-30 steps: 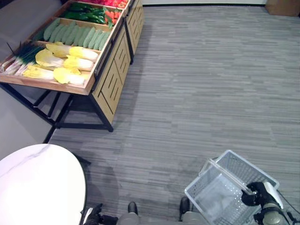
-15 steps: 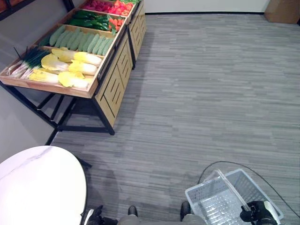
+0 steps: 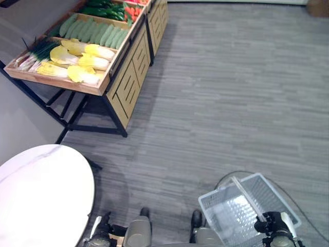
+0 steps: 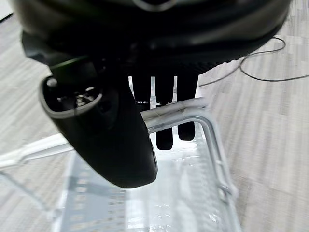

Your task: Get the vegetables into the basket

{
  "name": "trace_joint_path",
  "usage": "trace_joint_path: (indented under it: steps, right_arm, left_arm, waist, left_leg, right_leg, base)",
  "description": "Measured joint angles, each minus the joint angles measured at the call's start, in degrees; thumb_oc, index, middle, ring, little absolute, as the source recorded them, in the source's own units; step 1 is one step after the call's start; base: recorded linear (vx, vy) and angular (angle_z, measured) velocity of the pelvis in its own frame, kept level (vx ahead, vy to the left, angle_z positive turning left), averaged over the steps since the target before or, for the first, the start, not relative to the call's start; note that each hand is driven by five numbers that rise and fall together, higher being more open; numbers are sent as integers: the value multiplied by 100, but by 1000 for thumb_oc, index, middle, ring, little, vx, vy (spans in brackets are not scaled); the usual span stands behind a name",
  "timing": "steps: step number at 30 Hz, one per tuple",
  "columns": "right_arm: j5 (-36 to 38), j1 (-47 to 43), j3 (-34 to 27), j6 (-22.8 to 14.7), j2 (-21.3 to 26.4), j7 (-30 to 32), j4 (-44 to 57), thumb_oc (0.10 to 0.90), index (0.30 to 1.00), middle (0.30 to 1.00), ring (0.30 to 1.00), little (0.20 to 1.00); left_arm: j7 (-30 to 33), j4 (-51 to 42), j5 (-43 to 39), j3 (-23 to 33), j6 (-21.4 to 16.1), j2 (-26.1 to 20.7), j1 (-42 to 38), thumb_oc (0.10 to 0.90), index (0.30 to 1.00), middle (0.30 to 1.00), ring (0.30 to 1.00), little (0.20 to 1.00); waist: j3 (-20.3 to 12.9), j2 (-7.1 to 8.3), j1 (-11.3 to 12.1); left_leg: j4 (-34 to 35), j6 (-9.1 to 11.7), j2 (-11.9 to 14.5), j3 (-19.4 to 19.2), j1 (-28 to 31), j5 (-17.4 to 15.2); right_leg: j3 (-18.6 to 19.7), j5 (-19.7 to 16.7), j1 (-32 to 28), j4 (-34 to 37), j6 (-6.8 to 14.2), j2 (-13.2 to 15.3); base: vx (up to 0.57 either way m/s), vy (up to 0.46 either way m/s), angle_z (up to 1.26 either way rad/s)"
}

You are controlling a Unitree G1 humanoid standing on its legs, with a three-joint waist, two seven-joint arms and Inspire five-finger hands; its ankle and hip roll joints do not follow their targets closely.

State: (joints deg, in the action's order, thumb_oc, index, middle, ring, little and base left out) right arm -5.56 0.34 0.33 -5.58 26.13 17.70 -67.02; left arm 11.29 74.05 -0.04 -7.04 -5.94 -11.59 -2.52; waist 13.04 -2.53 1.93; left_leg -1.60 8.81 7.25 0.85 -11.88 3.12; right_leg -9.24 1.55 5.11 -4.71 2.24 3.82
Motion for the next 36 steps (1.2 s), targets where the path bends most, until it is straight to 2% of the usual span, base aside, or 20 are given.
trace_joint_path:
  steps: [1, 3, 5, 6, 7, 9, 10, 11, 13, 15, 19, 20, 22, 23, 25, 26, 28, 30, 33, 36]
  right_arm:
    - [32, -35, 6, 83, -170, -20, -11, 400, 300, 300, 300, 300]
    - [93, 11, 9, 54, -374, -23, 37, 400, 300, 300, 300, 300]
    - [94, 26, 3, 64, -349, -9, 61, 400, 300, 300, 300, 300]
    - [92, 60, 10, 48, -356, -9, 42, 400, 300, 300, 300, 300]
    - [92, 129, 14, 39, -359, -9, 0, 400, 300, 300, 300, 300]
    - [93, 132, 24, 54, -421, -17, -34, 400, 300, 300, 300, 300]
    - [93, 131, 25, 54, -446, -24, -48, 400, 300, 300, 300, 300]
    - [92, 134, 33, 73, -544, -39, -68, 400, 300, 300, 300, 300]
    - [92, 126, 77, 72, -578, -38, -61, 400, 300, 300, 300, 300]
    - [91, -17, 115, 81, -593, -31, -49, 400, 300, 300, 300, 300]
    - [93, -165, 165, 84, -604, -27, -62, 400, 300, 300, 300, 300]
    - [92, -218, 179, 103, -604, -17, -11, 400, 300, 300, 300, 300]
    - [91, -237, 171, 80, -611, -13, -16, 400, 300, 300, 300, 300]
    - [94, -242, 236, 83, -594, 24, 5, 400, 300, 300, 300, 300]
    - [93, -219, 293, 61, -618, 3, 116, 400, 300, 300, 300, 300]
    - [93, -245, 292, 34, -620, -7, 203, 400, 300, 300, 300, 300]
    - [94, -293, 292, -4, -603, -9, 375, 400, 300, 300, 300, 300]
    - [92, -296, 296, 31, -605, 0, 363, 400, 300, 300, 300, 300]
    - [93, -297, 275, 25, -601, -1, 363, 400, 300, 300, 300, 300]
    - [91, -198, 268, 33, -605, -17, 334, 400, 300, 300, 300, 300]
  left_arm:
    - [-14, 15, -3, -2, 47, -19, -143, 900, 1000, 1000, 1000, 1000]
    - [50, -2, -5, 42, 39, -141, -200, 900, 1000, 1000, 1000, 1000]
    - [45, 33, 0, 55, 63, -144, -110, 900, 1000, 1000, 1000, 1000]
    - [41, 69, 4, 52, 66, -142, -101, 900, 1000, 1000, 1000, 1000]
    - [38, 35, 5, 42, 56, -139, -47, 900, 1000, 1000, 1000, 1000]
    - [45, -67, 7, 39, 29, -216, -54, 900, 1000, 1000, 1000, 1000]
    - [47, -135, 8, 35, 23, -266, -55, 900, 1000, 1000, 1000, 1000]
    - [43, -190, 7, 14, 29, -412, -66, 900, 1000, 1000, 1000, 1000]
    - [46, -251, 6, -35, 29, -467, -13, 900, 1000, 1000, 1000, 1000]
    - [48, -444, 4, -64, 16, -499, -20, 900, 1000, 1000, 1000, 1000]
    - [36, -468, 5, -203, -20, -516, -122, 900, 1000, 1000, 1000, 1000]
    - [5, -489, 4, -234, -34, -530, -127, 900, 1000, 1000, 1000, 1000]
    - [0, -480, -1, -218, -56, -541, -133, 900, 1000, 1000, 1000, 1000]
    - [-28, -456, 1, -241, -27, -519, -88, 900, 1000, 1000, 1000, 1000]
    - [-3, -459, -2, -237, -33, -587, -108, 900, 1000, 1000, 1000, 1000]
    - [-1, -415, -3, -220, -6, -604, -117, 900, 1000, 1000, 1000, 1000]
    - [-5, -190, -3, -165, 31, -554, -174, 900, 1000, 1000, 1000, 1000]
    - [-6, -25, 4, -137, 39, -513, -170, 900, 1000, 1000, 1000, 1000]
    - [-16, 73, 14, 48, 20, -472, -145, 900, 1000, 1000, 1000, 1000]
    - [-38, 70, 15, 69, 27, -477, 8, 900, 1000, 1000, 1000, 1000]
  waist:
    - [215, 47, 79]
    - [364, 337, 223]
    - [381, 374, 201]
    - [354, 428, 237]
    - [288, 439, 297]
    - [254, 556, 353]
    - [234, 606, 365]
    - [112, 865, 364]
    - [-38, 978, 394]
    - [-77, 970, 441]
    - [-97, 955, 460]
    - [-93, 919, 419]
    - [-64, 901, 427]
    - [-40, 785, 355]
    - [-7, 754, 390]
    - [31, 712, 360]
    - [141, 553, 182]
    - [189, 560, 53]
    - [228, 601, -66]
    - [215, 682, -129]
  left_leg:
    - [83, -102, 115, 104, -12, 280]
    - [151, -125, -22, 82, 100, 195]
    - [94, -281, -96, -8, 240, 191]
    - [-7, -320, -198, -115, 229, 182]
    - [-201, -518, -294, -279, 148, 136]
    - [-296, -713, -453, -388, 68, 62]
    - [-294, -795, -503, -497, 67, 79]
    - [-430, -934, -783, -576, 21, -69]
    - [-425, -1069, -933, -684, 17, -203]
    - [-367, -1210, -937, -845, 41, -265]
    - [-217, -1409, -950, -924, 188, -271]
    - [-124, -1428, -923, -955, 359, -211]
    - [-139, -1553, -997, -876, 492, -403]
    - [-14, -1622, -1022, -786, 807, -366]
    - [133, -1694, -1062, -738, 961, -394]
    - [171, -1643, -1054, -698, 998, -305]
    - [154, -1627, -1029, -570, 1057, -357]
    - [207, -1530, -1164, -443, 1297, -447]
    - [172, -1360, -1257, -117, 1600, -740]
    - [164, -1295, -1240, 158, 1908, -887]
  right_leg:
    - [22, -42, -86, 86, -41, -134]
    - [238, -58, -69, 91, -64, 22]
    - [429, -56, -197, 196, -50, 114]
    - [466, -48, -237, 245, -38, 232]
    - [583, -35, -271, 318, 85, 345]
    - [672, 140, -146, 198, -27, 496]
    - [750, 185, -53, 52, 70, 563]
    - [951, 61, 2, 60, 84, 813]
    - [1059, -11, -12, 149, 147, 956]
    - [1082, -615, 105, 122, 558, 944]
    - [1063, -750, 389, -437, 581, 930]
    - [955, -608, 597, -1115, 661, 978]
    - [915, -692, 769, -1793, 656, 963]
    - [916, -782, 936, -2436, 622, 984]
    - [835, -576, 1140, -2737, 658, 975]
    - [649, -399, 1158, -2508, 639, 940]
    - [389, -239, 1100, -1346, 562, 684]
    - [397, -450, 1107, -513, 598, 629]
    - [624, -1079, 1145, 618, 634, 607]
    - [670, -1232, 1057, 544, 554, 638]
  base:
    - [142, 59, 8]
    - [257, 147, -25]
    - [351, 260, -29]
    - [309, 272, -36]
    - [150, 135, -28]
    - [198, 184, -15]
    - [262, 263, -3]
    - [170, 177, -8]
    - [151, 190, -20]
    - [147, 209, -35]
    - [141, 222, -14]
    - [180, 222, -3]
    - [166, 179, 12]
    - [165, 105, 25]
    - [250, -10, 13]
    - [326, -107, 5]
    - [278, -104, 36]
    - [337, -136, 50]
    - [358, -163, 45]
    - [291, -199, 55]
